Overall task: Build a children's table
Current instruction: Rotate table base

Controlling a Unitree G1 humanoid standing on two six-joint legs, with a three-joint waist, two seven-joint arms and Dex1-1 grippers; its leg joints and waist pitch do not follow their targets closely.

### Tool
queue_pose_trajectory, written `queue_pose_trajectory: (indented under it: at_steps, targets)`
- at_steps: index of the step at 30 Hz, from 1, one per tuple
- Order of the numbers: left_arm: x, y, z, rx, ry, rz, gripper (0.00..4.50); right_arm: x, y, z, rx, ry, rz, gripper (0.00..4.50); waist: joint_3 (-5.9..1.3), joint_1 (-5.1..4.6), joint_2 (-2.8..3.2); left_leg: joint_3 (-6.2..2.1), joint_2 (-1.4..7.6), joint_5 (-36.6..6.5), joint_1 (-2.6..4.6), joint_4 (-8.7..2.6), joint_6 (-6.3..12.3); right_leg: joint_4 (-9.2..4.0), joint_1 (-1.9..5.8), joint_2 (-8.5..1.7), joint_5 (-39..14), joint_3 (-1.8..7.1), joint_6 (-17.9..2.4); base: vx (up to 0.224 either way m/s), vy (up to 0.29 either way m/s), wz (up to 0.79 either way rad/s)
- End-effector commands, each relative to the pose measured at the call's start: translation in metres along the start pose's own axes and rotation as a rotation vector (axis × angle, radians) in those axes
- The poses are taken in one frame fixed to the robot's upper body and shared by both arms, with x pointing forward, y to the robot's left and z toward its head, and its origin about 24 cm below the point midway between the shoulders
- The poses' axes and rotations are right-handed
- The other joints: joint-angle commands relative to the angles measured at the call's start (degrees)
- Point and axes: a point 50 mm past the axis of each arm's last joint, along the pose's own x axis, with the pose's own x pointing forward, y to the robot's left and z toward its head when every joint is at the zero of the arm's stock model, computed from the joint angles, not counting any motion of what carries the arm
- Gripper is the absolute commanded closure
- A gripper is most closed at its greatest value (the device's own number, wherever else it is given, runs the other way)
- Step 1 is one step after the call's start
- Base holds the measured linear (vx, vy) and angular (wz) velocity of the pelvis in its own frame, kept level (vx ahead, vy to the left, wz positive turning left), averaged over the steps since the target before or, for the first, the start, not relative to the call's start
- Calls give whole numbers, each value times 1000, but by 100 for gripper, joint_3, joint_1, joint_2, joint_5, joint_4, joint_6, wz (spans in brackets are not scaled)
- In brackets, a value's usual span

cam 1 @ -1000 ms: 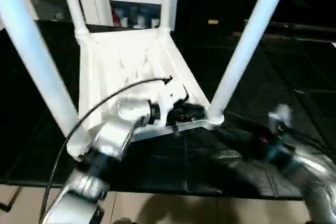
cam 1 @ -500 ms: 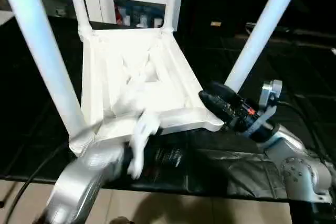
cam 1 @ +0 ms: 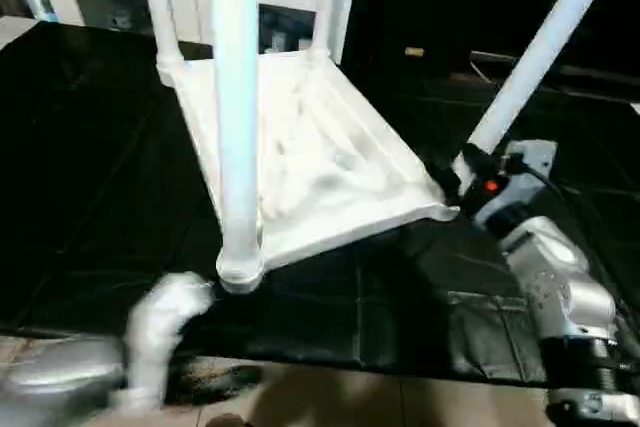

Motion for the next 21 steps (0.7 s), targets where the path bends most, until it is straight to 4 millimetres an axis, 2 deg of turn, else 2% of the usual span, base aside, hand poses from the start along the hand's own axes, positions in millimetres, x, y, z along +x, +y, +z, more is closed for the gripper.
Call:
queue_pose_trajectory:
  at_steps: [1, 2, 3, 4, 5, 6, 8, 9, 11, 13, 14, 15, 16, 18, 19, 21]
  targets:
    - [-11, 4, 1, -1, 0, 16, 91, -6, -2, -5, -42, 45, 29, 0, -246, -35, 98, -48, 189, -1011, 156, -437, -65, -420, 140, -261, -331, 238, -770, 0, 0, 0]
    - [-19, 8, 2, -5, 1, 40, 91, -8, -2, -7, -61, 63, 48, 0, -246, -28, 133, -57, 194, -1112, 161, -445, -84, -433, 134, -271, -508, 239, -778, 0, 0, 0]
    - [-31, 18, 6, 2, -11, 91, 82, -11, 1, -11, -66, 83, 92, 0, -243, -34, 126, -57, 187, -1203, 161, -447, -114, -447, 129, -269, -646, 238, -795, 0, 0, 0]
    - [-32, 19, 7, 4, -13, 98, 65, -12, 1, -12, -65, 86, 100, 0, -240, -49, 144, -67, 190, -1349, 162, -464, -131, -464, 127, -271, -767, 239, -819, 0, 0, 0]
    - [-43, 29, 13, 27, -24, 153, 58, -16, 8, -15, -65, 121, 181, 0, -242, -62, 193, -90, 199, -1453, 163, -476, -165, -458, 129, -285, -838, 240, -855, 0, 0, 0]
    - [-47, 33, 16, 38, -28, 176, 53, -17, 11, -17, -69, 141, 219, 0, -237, -64, 172, -89, 199, -1503, 169, -479, -160, -479, 128, -273, -895, 235, -839, 0, 0, 0]
    - [-50, 37, 18, 49, -36, 190, 53, -19, 16, -19, -70, 163, 257, 0, -248, -87, 227, -102, 208, -1505, 168, -482, -167, -456, 134, -280, -705, 240, -931, 0, 0, 0]
    - [-55, 43, 22, 67, -55, 211, 32, -23, 20, -26, -79, 212, 296, 0, -246, -65, 204, -102, 205, -1487, 177, -480, -143, -462, 140, -281, -709, 238, -944, 0, 0, 0]
    - [-55, 48, 28, 92, -81, 232, 23, -25, 21, -33, -99, 253, 299, 0, -255, -66, 217, -95, 199, -1417, 182, -469, -124, -449, 138, -279, -579, 241, -1015, 0, 0, 0]
    - [-49, 54, 40, 107, -161, 233, 17, -25, 19, -44, -111, 302, 249, 0, -277, -67, 189, -90, 209, -1279, 182, -458, -139, -411, 150, -296, -381, 239, -1125, 0, 0, 0]
    - [-39, 56, 52, 104, -251, 200, 5, -25, 20, -52, -115, 342, 217, 0, -289, -57, 217, -79, 200, -1157, 200, -444, -216, -386, 142, -301, -213, 235, -1248, 0, 0, 0]
    - [-38, 56, 54, 102, -267, 195, 5, -24, 20, -54, -117, 348, 216, 0, -294, -48, 248, -75, 199, -1127, 205, -440, -245, -374, 141, -301, -130, 233, -1285, 0, 0, 0]
    - [-33, 59, 57, 91, -310, 189, 5, -24, 22, -57, -125, 364, 220, 0, -304, -41, 221, -81, 194, -1065, 185, -432, -245, -356, 171, -305, 38, 229, -1316, 0, 0, 0]
    - [-27, 61, 59, 93, -330, 186, 5, -23, 25, -60, -126, 381, 223, 0, -310, -46, 193, -78, 182, -999, 171, -419, -202, -352, 200, -300, 146, 231, -1300, 0, 0, 0]
    - [-22, 62, 60, 97, -338, 181, 5, -22, 27, -62, -129, 391, 225, 0, -307, -50, 124, -66, 183, -963, 160, -416, -147, -371, 213, -303, 107, 238, -1258, 0, 0, 0]
    - [-8, 63, 66, 110, -369, 161, 5, -17, 35, -68, -123, 408, 233, 0, -311, -38, 170, -72, 191, -945, 171, -415, -138, -371, 207, -321, -2, 242, -1222, 0, 0, 0]
